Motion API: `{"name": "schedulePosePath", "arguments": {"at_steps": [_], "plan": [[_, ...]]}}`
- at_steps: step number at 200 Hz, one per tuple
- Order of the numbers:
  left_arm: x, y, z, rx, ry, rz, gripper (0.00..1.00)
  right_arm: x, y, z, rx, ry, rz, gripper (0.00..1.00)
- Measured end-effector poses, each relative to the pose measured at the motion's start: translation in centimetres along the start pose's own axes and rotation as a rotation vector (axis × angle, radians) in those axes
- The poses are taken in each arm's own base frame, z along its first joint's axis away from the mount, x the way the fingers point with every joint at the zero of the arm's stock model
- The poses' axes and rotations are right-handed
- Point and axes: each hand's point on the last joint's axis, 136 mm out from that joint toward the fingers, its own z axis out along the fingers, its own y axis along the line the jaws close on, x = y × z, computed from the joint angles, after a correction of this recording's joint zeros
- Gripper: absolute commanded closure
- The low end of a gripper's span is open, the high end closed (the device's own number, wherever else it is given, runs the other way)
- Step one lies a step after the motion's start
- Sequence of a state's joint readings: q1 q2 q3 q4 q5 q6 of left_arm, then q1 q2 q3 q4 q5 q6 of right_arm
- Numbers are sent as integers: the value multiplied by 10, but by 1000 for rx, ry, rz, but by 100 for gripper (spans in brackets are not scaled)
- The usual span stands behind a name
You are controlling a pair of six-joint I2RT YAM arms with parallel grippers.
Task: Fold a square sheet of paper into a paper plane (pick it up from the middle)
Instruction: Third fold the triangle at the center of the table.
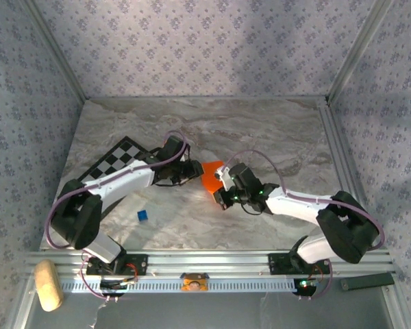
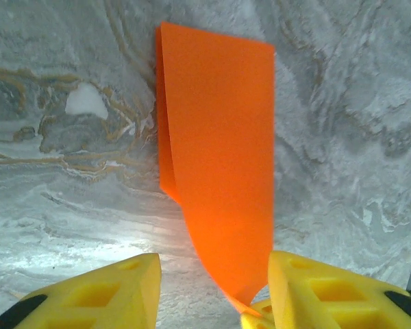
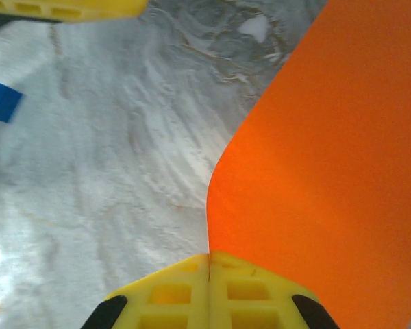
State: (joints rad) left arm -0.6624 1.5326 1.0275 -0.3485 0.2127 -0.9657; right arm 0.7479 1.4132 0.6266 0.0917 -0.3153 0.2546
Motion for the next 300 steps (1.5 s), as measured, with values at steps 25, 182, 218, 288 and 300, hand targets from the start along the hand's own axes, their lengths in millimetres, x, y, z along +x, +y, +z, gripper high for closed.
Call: {"name": "schedulePosePath", "arguments": {"at_steps": [25, 182, 218, 288, 300], "plan": [[-8, 1, -4, 0, -12, 14, 62, 4, 15, 3, -137, 50, 75, 100], [-12, 0, 93, -3, 196, 54, 84, 14, 18, 3, -288, 77, 228, 100], [1, 8, 107, -29, 238, 60, 86, 17, 16, 8, -299, 87, 247, 100], [5, 8, 112, -23, 261, 69, 86, 21, 6, 13, -281, 99, 298, 100], [5, 8, 112, -23, 261, 72, 86, 21, 3, 13, -279, 97, 304, 100]]}}
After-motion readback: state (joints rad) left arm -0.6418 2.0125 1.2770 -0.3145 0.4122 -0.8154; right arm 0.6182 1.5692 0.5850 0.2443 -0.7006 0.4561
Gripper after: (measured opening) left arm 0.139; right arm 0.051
